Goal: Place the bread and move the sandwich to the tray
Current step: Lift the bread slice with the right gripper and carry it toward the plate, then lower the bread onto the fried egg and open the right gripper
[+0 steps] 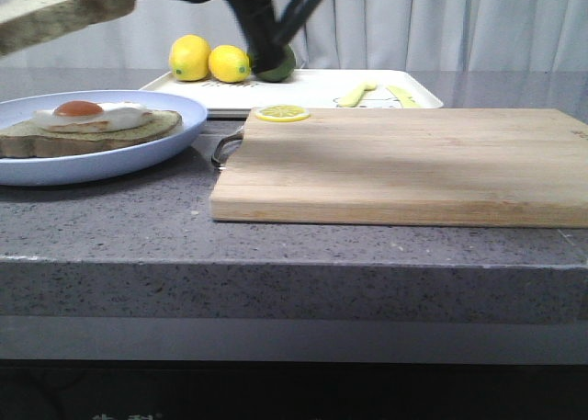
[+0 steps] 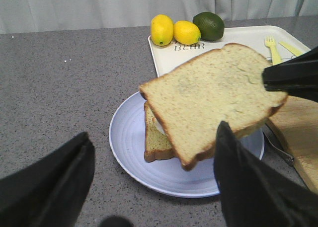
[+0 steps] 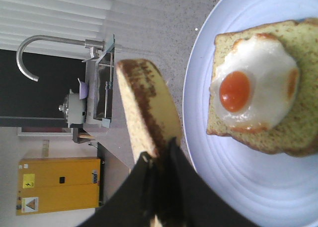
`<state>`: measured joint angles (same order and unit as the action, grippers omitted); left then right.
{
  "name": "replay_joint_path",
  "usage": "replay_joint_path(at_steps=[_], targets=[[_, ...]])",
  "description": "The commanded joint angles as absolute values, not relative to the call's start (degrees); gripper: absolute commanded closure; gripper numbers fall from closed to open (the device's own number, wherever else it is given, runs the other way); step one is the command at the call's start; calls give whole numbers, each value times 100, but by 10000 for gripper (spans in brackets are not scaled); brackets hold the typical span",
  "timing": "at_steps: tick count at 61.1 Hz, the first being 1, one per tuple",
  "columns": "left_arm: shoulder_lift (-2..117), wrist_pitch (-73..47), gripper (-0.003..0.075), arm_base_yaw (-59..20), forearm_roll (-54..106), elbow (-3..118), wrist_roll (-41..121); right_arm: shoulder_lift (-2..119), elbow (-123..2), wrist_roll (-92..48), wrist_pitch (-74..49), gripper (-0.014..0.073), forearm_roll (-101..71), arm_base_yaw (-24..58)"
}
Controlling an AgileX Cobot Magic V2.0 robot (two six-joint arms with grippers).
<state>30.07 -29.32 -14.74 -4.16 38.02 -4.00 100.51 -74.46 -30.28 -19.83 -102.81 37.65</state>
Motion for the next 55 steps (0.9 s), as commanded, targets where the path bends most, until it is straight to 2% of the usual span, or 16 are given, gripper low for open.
replay_joint_path(at_steps=[1,22,55], targets=[[3070,-2488,229,-1517,-432,3958,-410,10028,-7942,-2724,-2027,634,-11051,3775],[3070,-2488,229,-1517,-432,3958,-410,10484,-8396,-1583,-974,634,-11051,3857],[3070,-2488,229,-1517,-432,3958,-410,10834,-8396,-1601,-1456,634,-10449,3865]])
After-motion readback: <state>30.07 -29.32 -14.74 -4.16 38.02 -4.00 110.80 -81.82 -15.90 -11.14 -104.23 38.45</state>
